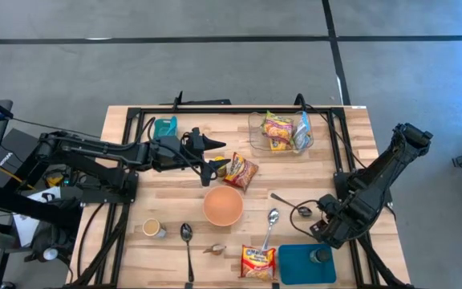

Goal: Pick & Place Food Item
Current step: Put the dark green seasoning can into the dark blue bin

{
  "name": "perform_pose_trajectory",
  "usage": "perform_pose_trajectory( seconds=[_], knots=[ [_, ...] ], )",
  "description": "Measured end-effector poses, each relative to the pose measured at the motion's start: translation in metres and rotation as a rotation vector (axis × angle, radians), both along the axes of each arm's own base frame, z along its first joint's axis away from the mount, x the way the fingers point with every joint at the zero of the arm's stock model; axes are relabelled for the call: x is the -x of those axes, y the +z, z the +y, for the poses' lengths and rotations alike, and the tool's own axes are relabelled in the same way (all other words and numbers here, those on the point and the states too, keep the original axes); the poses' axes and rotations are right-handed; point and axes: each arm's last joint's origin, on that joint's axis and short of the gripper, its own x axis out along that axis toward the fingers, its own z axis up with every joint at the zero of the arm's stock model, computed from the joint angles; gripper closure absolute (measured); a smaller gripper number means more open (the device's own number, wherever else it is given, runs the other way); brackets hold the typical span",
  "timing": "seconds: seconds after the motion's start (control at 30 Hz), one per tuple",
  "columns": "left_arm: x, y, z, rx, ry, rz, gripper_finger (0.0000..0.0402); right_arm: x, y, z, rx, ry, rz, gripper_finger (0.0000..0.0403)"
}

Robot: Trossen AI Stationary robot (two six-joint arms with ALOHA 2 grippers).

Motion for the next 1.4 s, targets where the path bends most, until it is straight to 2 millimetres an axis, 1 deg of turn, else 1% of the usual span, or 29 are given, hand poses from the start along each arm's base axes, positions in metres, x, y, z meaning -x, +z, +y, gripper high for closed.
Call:
perform_pose_trajectory(
  seconds=[0.13, 0.63, 0.77, 0.9, 1.0, 1.23, 1.4],
  knots=[
    [0.000, 0.000, 0.000, 0.000, 0.000, 0.000, 0.0131, 0.000, 0.000, 0.002, 0.003, -0.009, -0.028, 0.0155],
    [0.000, 0.000, 0.000, 0.000, 0.000, 0.000, 0.0131, 0.000, 0.000, 0.002, 0.004, -0.026, -0.026, 0.0155],
    [0.000, 0.000, 0.000, 0.000, 0.000, 0.000, 0.0131, -0.004, -0.010, 0.009, 0.031, -0.020, -0.003, 0.0155],
    [0.000, 0.000, 0.000, 0.000, 0.000, 0.000, 0.0131, -0.008, -0.024, 0.016, 0.073, 0.008, 0.039, 0.0155],
    [0.000, 0.000, 0.000, 0.000, 0.000, 0.000, 0.0131, -0.010, -0.030, 0.019, 0.084, 0.008, 0.050, 0.0155],
    [0.000, 0.000, 0.000, 0.000, 0.000, 0.000, 0.0131, -0.015, -0.038, 0.026, 0.075, 0.011, 0.045, 0.0155],
    [0.000, 0.000, 0.000, 0.000, 0.001, 0.000, 0.0131, -0.012, -0.039, 0.029, 0.079, -0.007, 0.048, 0.0155]
  ],
)
